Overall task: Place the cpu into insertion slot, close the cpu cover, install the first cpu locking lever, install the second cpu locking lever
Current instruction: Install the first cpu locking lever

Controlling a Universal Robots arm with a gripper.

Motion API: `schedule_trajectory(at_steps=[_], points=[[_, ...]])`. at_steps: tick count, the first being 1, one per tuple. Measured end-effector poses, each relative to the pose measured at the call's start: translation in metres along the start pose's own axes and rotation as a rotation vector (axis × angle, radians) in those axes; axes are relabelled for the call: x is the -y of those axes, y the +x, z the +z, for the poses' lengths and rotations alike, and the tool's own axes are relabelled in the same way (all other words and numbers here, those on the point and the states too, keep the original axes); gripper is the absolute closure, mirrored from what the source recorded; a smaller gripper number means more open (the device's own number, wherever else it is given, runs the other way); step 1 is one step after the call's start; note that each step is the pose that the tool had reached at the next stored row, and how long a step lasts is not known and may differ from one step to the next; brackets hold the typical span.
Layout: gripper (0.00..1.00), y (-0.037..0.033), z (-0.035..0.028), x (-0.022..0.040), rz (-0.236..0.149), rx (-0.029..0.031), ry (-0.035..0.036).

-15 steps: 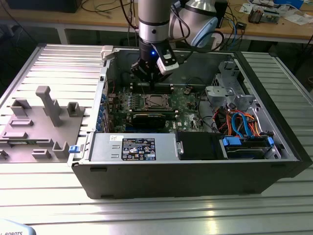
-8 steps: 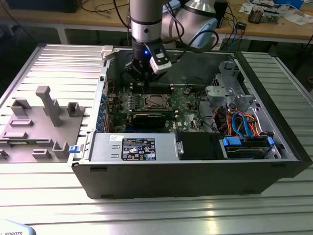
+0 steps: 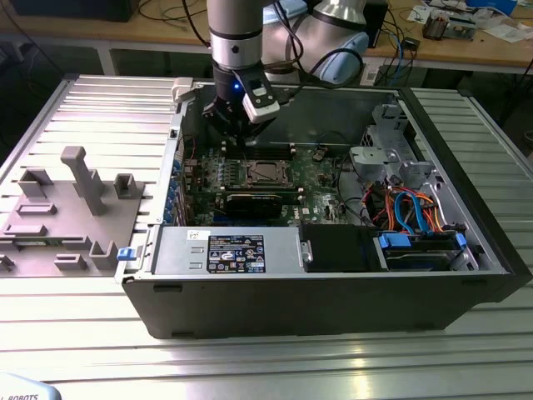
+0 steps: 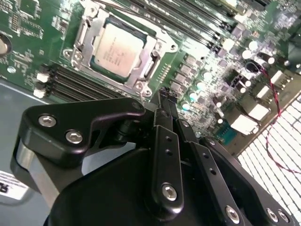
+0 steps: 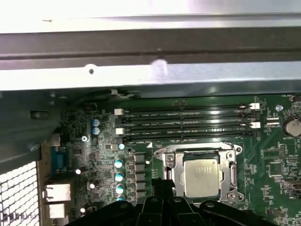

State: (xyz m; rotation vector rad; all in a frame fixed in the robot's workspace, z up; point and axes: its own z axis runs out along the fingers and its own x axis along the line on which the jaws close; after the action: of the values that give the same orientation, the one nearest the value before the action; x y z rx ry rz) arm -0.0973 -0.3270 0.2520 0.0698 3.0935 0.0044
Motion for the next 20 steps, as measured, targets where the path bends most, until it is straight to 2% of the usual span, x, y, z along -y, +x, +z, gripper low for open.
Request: schedule_trajectory(at_steps=[8, 12, 17, 19, 20], points=[[0.89, 0.0155, -0.0095, -0.0024, 0.000, 0.0136, -0.0006], [0.89, 0.0209, -0.0106, -0.0041, 0.000, 0.0148, -0.0007], [0.89, 0.0214, -0.0107, -0.0119, -0.001, 0.0147, -0.0008], [0.89, 0.0217, -0.0107, -0.0177, -0.002, 0.0146, -0.0015], [0.89, 0.0212, -0.0107, -0.0179, -0.005, 0.0145, -0.0021]])
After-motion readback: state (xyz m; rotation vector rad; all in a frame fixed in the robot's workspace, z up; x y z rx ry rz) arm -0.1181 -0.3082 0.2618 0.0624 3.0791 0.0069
